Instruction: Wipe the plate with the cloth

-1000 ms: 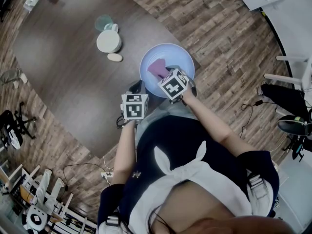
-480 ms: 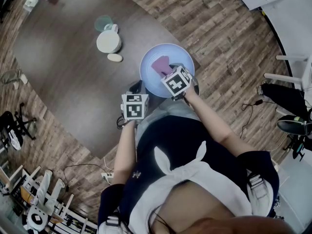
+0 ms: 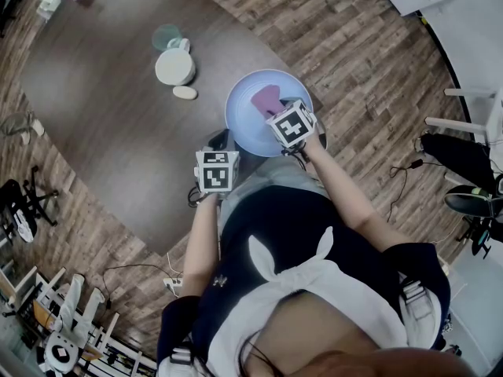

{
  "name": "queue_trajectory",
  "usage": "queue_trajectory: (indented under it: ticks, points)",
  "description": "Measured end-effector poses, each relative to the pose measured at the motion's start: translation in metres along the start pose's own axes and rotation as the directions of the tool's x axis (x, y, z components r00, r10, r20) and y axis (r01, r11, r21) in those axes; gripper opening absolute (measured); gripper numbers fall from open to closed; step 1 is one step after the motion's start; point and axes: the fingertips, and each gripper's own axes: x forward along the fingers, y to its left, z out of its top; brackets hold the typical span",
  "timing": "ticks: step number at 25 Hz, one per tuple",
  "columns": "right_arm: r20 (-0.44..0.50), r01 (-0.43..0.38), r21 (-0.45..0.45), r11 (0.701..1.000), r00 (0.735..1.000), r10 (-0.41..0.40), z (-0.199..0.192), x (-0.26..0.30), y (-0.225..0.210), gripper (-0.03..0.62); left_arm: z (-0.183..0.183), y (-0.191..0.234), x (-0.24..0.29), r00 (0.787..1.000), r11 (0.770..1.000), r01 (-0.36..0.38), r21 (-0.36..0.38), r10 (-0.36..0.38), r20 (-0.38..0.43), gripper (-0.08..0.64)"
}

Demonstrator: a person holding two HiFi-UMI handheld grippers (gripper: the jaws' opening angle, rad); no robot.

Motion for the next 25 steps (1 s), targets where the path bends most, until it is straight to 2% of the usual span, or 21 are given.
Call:
queue_trajectory:
  ticks: [14,20,25]
  points:
    - [-0.02,0.064,0.055,0.996,0.998,-0.063,-0.012,-0.001,-0.029,0.187,-0.002,0.001,0.001,1.0,1.0,0.003,0.007,-0.003,-0.005,0.005]
    - [-0.024,0.09,0.0,0.996,0.996,-0.089,-0.006,-0.007,-0.034,0.187,-0.003,0.0,0.0,1.0,1.0,0.005,0.005,-0.005,-0.001,0.005]
    - [-0.044,0.121,0.032,0.992,0.992,-0.12,-0.015,-0.007,-0.043,0.187,-0.002,0.002,-0.001,1.0,1.0,0.003,0.009,-0.003,-0.002,0.005]
